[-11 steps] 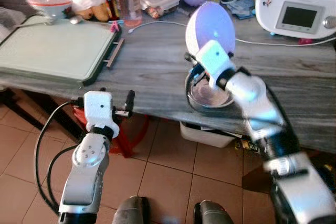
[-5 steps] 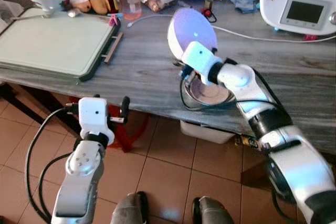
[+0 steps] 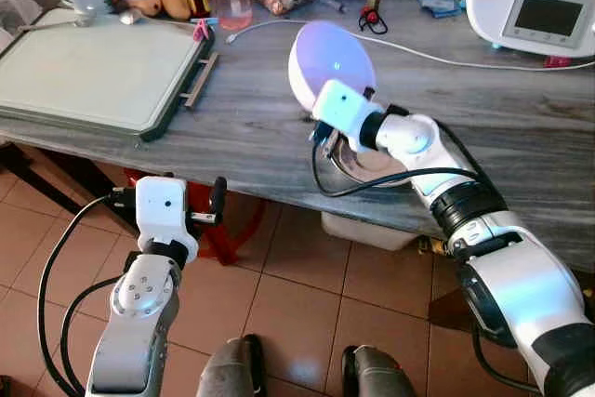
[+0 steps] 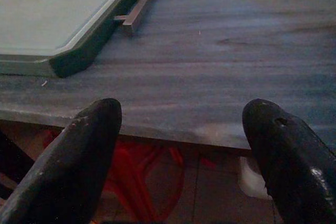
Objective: Setting the table
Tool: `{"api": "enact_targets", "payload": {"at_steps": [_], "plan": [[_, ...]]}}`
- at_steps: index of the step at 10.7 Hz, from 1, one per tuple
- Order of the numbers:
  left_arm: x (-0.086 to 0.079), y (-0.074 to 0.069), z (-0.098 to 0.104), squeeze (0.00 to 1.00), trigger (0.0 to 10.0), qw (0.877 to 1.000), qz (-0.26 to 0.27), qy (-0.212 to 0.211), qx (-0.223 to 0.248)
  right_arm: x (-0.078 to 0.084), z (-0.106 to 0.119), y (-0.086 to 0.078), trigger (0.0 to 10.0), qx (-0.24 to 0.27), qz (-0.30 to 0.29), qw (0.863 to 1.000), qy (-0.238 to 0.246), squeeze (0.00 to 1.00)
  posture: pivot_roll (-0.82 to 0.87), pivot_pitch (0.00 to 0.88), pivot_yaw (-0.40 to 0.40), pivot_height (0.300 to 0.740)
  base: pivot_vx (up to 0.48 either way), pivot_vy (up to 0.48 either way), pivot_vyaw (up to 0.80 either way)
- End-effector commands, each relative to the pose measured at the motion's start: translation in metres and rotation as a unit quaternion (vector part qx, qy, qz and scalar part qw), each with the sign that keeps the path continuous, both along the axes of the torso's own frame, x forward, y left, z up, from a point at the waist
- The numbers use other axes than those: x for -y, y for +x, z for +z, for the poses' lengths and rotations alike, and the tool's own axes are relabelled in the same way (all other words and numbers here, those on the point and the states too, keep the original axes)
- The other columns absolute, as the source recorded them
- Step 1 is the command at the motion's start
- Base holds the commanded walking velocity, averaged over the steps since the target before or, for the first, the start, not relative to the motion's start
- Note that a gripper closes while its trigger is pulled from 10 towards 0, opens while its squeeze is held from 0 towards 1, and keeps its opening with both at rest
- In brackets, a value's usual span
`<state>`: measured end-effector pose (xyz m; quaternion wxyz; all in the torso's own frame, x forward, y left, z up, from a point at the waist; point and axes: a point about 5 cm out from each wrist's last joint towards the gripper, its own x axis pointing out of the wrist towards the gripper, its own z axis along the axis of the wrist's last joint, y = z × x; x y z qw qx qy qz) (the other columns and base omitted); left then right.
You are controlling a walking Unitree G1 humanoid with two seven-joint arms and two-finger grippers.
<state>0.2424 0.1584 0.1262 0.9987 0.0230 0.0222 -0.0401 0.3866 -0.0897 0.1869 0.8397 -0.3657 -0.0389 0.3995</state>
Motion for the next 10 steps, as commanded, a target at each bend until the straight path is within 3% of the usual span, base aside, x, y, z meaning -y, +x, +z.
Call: {"api": "enact_targets", "payload": {"at_steps": [1, 2, 3, 7, 10], "plan": [[-0.0029, -0.0031, 0.0017, 0.0, 10.0, 1.0, 0.001, 0.006, -0.002, -0.007, 0.0078, 0.0009, 10.0, 0.016, 0.015, 1.0, -0.005, 0.71, 0.05, 0.216, 0.067, 0.74, 0.0, 0.0, 0.0], [-0.0028, -0.0032, 0.0018, 0.0, 10.0, 1.0, 0.001, 0.007, -0.004, -0.0066, 0.0061, 0.0012, 10.0, 0.017, 0.016, 1.0, -0.008, 0.93, 0.05, 0.215, 0.068, 0.74, 0.0, 0.0, 0.0], [-0.003, -0.0027, 0.0019, 0.0, 10.0, 1.0, 0.002, 0.007, -0.004, -0.006, 0.006, 0.0012, 10.0, 0.021, 0.016, 1.0, -0.01, 1.0, 0.04, 0.212, 0.067, 0.74, 0.0, 0.0, 0.0], [-0.0012, -0.0004, 0.0009, 0.0, 10.0, 1.0, 0.001, 0.005, -0.006, -0.0015, 0.0076, 0.0011, 10.0, 0.038, 0.021, 0.999, -0.023, 1.0, 0.03, 0.199, 0.063, 0.74, 0.0, 0.0, 0.0], [0.0004, 0.004, -0.0013, 0.0, 10.0, 1.0, 0.002, 0.003, -0.008, -0.0018, 0.0117, -0.0015, 10.0, 0.031, 0.056, 0.997, -0.049, 1.0, 0.02, 0.181, 0.053, 0.74, 0.0, 0.0, 0.0]]}}
